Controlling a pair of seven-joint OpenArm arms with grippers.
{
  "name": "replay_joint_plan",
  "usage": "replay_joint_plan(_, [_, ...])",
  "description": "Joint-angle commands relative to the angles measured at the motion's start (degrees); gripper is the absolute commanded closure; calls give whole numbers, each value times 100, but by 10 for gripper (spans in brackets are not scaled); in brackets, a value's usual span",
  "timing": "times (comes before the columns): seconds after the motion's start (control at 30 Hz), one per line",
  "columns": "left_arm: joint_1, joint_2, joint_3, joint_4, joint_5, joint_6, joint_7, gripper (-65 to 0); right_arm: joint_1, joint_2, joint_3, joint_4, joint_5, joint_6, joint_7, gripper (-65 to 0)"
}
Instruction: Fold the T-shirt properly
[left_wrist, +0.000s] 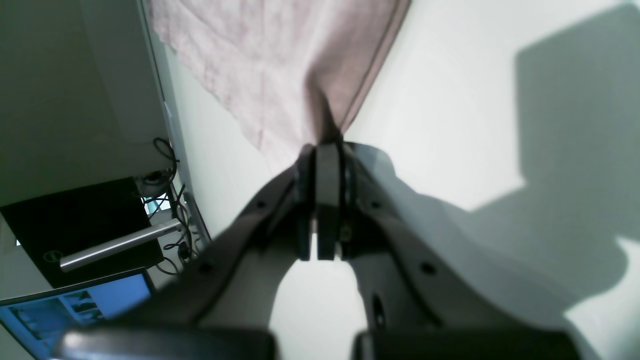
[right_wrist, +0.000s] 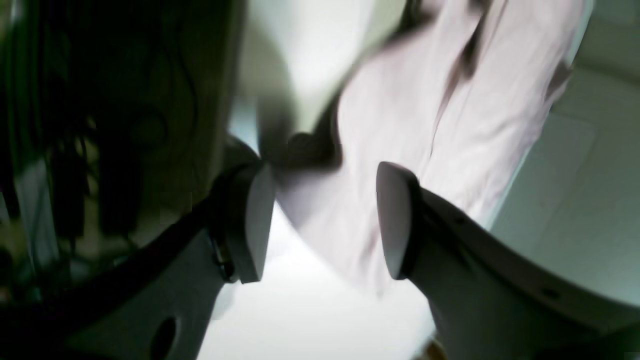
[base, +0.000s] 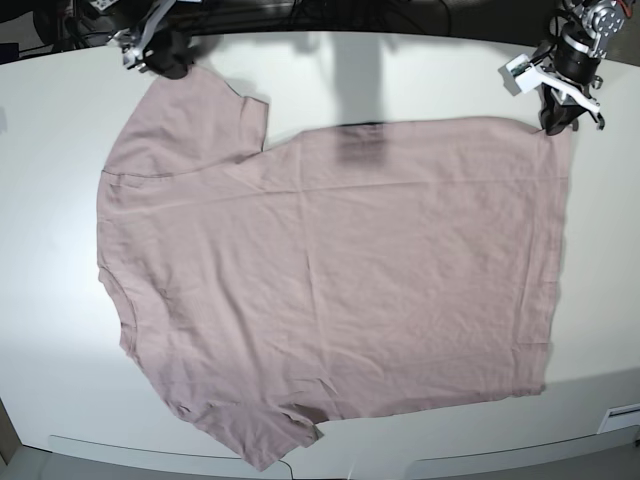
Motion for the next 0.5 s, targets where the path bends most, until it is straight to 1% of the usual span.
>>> replay_joint_plan(0.0, [-144, 26, 0, 48, -66, 17, -168, 0, -81, -81, -125, -55, 251, 433, 267, -342])
replay_joint_plan(0.03, [-144, 26, 0, 48, -66, 17, -168, 0, -20, -181, -133, -55, 420, 435, 238, -342])
replay_joint_plan(0.1, [-144, 26, 0, 48, -66, 17, -168, 0, 127, -358, -133, -55, 686, 433, -4, -342])
replay_joint_plan(0.17, [-144, 26, 0, 48, -66, 17, -168, 0, 251, -444, -133, -55, 809, 433, -481, -342])
replay_joint_plan(0.23, [-144, 24, 0, 48, -66, 15, -166, 0, 273, -407, -129, -55, 935, 435, -962, -342])
replay_joint_plan(0.33, [-144, 26, 0, 48, -66, 17, -168, 0, 223, -337, -127, -55, 1283, 505, -1611, -342])
replay_joint_plan(0.4, [-144, 26, 0, 48, -66, 17, -168, 0, 212, -291, -127, -55, 1679, 575, -2142, -342])
replay_joint_plan(0.47, [-144, 26, 0, 48, -66, 17, -168, 0, 216, -262, -116, -55, 2048, 560, -2721, -342])
